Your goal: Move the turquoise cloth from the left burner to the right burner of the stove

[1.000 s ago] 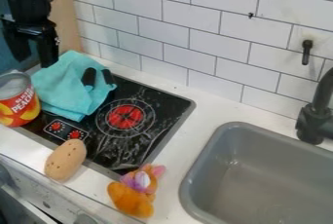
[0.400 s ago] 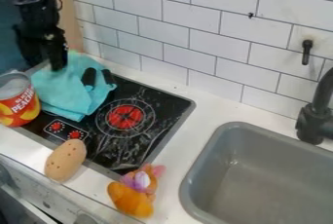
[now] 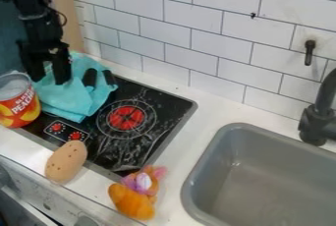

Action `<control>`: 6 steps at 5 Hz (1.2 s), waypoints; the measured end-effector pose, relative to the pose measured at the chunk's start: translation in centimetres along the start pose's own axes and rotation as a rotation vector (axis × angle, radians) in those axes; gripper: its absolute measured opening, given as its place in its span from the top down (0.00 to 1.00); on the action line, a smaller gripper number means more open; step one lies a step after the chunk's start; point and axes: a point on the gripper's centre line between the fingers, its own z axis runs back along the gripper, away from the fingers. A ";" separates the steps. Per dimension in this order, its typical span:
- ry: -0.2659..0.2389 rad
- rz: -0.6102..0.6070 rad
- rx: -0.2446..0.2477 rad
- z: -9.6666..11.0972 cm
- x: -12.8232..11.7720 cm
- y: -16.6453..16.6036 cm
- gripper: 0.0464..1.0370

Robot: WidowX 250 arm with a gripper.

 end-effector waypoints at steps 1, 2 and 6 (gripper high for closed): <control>-0.015 0.013 -0.028 -0.7 0.1 -0.5 0.04; -0.023 0.029 -0.041 -1.4 0.1 -0.8 0.04; -0.079 -0.148 -0.244 -2.8 0.8 -15.1 0.04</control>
